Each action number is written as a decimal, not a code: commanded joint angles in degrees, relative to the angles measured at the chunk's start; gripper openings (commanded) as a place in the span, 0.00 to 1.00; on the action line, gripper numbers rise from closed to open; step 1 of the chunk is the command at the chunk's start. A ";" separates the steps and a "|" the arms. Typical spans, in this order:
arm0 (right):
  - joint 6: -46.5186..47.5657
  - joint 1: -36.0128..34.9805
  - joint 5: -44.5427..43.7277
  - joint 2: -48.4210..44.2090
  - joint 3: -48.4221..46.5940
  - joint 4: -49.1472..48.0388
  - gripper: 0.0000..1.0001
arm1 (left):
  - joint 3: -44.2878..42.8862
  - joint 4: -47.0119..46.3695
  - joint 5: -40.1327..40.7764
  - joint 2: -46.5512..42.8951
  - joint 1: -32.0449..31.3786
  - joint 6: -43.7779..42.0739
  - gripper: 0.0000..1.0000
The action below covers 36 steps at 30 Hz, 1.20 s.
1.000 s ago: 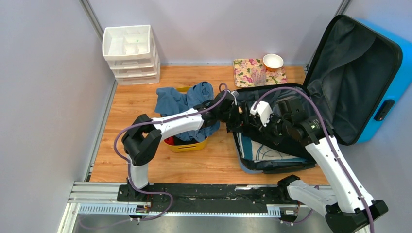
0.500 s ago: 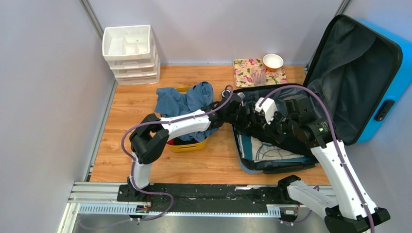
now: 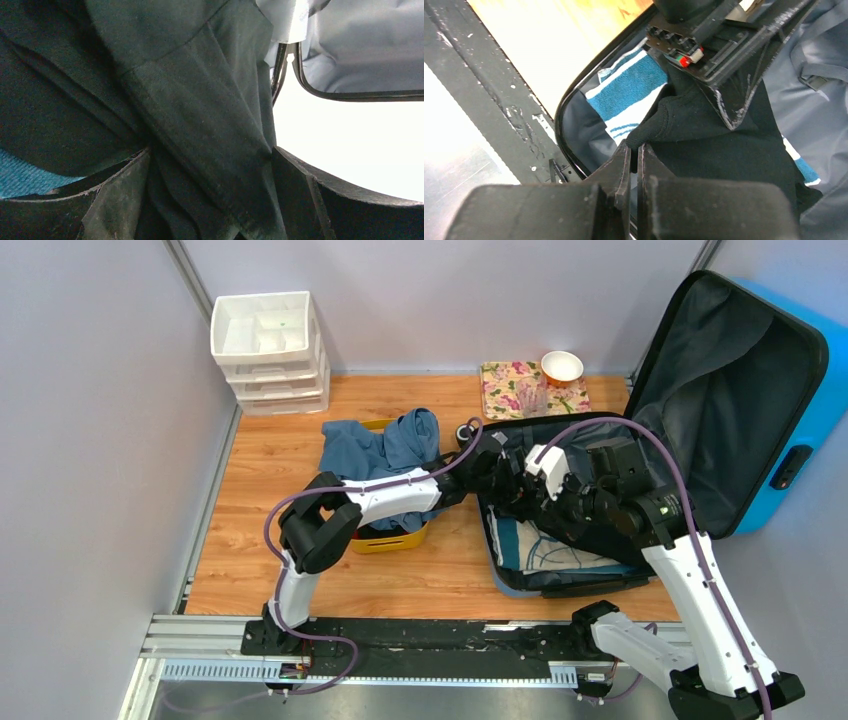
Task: Open, take out, and arrange the luggage
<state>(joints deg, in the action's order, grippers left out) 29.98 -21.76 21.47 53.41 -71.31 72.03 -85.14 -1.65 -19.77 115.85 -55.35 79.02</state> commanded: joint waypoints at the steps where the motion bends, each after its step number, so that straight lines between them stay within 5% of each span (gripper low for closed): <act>1: -0.88 -0.04 6.65 -1.20 -1.29 -1.80 0.00 | -3.27 -5.46 -1.06 0.95 -0.63 2.10 0.91; 14: -0.80 -0.04 6.82 -2.61 0.73 -0.40 0.00 | 10.17 -7.66 -2.91 -7.22 3.67 -0.27 0.91; 22: -3.08 -0.04 10.34 -0.50 -0.32 -3.74 0.00 | -1.33 -10.13 -2.38 0.07 0.07 0.26 0.91; 30: -3.08 -0.04 10.25 -1.20 -0.32 -4.00 0.00 | -0.11 -12.50 -4.22 1.22 -0.11 -0.80 0.91; 33: -3.43 0.05 9.99 -1.29 -0.23 -4.00 0.00 | 1.47 -14.07 -5.72 0.43 -0.28 -2.20 0.80; 36: -3.87 0.14 8.94 -1.73 -0.76 -4.26 0.00 | 2.35 -13.04 -6.77 -0.27 -0.37 -2.91 0.47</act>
<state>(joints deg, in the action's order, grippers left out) 27.92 -21.67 28.42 53.28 -69.71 71.77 -84.01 -12.34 -23.68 116.90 -55.07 77.97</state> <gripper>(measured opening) 0.025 0.618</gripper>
